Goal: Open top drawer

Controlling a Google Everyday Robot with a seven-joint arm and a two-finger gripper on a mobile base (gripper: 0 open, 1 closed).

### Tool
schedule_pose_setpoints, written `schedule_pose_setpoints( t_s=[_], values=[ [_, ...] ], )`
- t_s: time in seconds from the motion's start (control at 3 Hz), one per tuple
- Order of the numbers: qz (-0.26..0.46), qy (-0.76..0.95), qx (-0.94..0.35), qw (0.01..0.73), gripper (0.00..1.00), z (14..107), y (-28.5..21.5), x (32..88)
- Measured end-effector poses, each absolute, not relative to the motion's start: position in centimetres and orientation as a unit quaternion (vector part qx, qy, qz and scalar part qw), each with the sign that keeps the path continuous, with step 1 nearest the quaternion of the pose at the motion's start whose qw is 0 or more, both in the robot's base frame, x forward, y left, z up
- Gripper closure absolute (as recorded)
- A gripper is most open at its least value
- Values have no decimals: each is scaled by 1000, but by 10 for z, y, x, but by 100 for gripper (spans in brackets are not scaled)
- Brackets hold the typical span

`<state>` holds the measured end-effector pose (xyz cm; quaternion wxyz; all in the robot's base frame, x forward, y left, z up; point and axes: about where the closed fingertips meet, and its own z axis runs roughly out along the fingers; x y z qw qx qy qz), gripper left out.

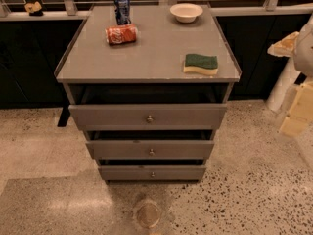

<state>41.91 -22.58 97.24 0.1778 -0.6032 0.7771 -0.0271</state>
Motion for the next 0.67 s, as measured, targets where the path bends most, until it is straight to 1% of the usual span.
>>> schedule_pose_setpoints(
  t_s=[0.33, 0.67],
  values=[
    [-3, 776, -600, 193, 0, 945, -239, 389],
    [24, 777, -599, 189, 0, 894, -245, 360]
  ],
)
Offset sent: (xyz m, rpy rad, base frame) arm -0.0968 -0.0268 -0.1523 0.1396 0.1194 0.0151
